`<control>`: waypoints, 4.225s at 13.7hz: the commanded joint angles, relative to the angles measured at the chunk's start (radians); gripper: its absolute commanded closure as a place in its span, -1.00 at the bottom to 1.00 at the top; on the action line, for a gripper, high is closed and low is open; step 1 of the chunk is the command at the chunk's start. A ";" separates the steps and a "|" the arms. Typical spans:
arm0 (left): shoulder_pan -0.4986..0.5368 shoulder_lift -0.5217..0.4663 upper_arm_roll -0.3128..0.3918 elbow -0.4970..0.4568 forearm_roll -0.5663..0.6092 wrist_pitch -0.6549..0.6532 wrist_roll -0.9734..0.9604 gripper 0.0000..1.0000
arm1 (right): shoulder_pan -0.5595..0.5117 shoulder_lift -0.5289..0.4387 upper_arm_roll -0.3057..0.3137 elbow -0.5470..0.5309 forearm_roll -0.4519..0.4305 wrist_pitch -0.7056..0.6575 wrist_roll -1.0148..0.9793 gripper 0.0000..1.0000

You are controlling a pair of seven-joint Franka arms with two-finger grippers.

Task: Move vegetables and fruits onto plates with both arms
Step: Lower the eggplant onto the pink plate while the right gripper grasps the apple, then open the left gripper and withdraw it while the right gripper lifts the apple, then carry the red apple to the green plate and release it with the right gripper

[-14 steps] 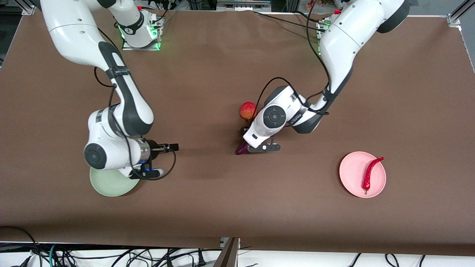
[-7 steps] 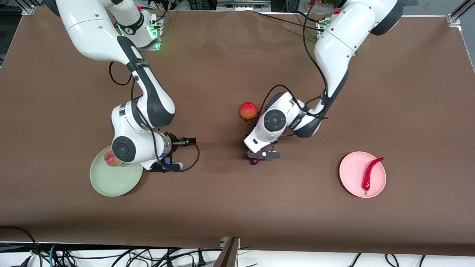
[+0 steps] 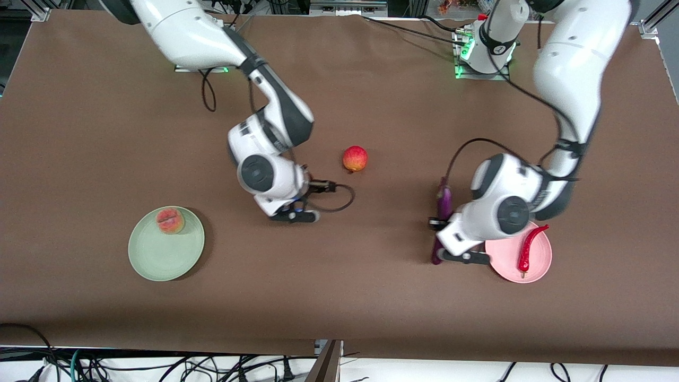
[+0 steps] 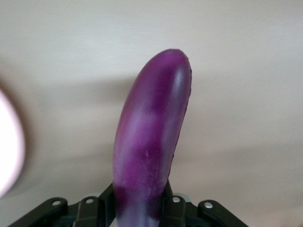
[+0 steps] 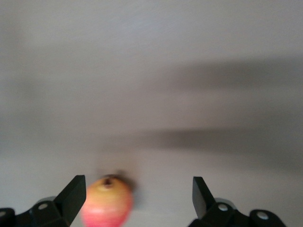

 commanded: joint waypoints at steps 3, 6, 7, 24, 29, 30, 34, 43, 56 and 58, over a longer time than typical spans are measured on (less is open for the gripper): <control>0.172 -0.032 -0.005 -0.037 0.002 -0.041 0.260 1.00 | 0.120 0.023 -0.015 -0.006 -0.108 0.050 0.176 -0.98; 0.226 -0.005 -0.003 -0.040 0.011 -0.034 0.322 1.00 | 0.151 0.040 -0.015 -0.007 -0.166 0.049 0.206 -0.99; 0.223 0.007 -0.003 -0.036 0.031 -0.029 0.322 1.00 | 0.161 0.043 -0.015 -0.007 -0.166 0.049 0.214 -0.98; 0.239 0.060 0.037 -0.028 0.077 0.172 0.327 -1.00 | 0.244 0.115 -0.028 -0.007 -0.186 0.130 0.262 -0.38; 0.267 -0.093 -0.031 -0.026 0.067 0.042 0.331 -1.00 | 0.246 0.113 -0.038 -0.006 -0.192 0.130 0.262 -0.25; 0.267 -0.139 -0.032 -0.026 0.065 -0.008 0.331 -1.00 | 0.246 0.113 -0.038 -0.006 -0.192 0.130 0.262 -0.63; 0.270 -0.331 -0.031 -0.029 0.062 -0.185 0.325 -1.00 | 0.246 0.115 -0.036 -0.006 -0.194 0.129 0.259 -0.99; 0.356 -0.598 -0.026 -0.029 -0.071 -0.466 0.256 -1.00 | 0.292 0.118 -0.038 -0.029 -0.202 0.126 0.268 -0.82; -0.069 -0.813 0.410 -0.315 -0.114 -0.379 0.222 -1.00 | 0.151 0.012 -0.264 0.020 -0.225 -0.186 -0.253 0.09; -0.064 -0.810 0.404 -0.287 -0.114 -0.383 0.225 -1.00 | 0.135 0.014 -0.373 0.016 -0.220 -0.195 -0.466 0.09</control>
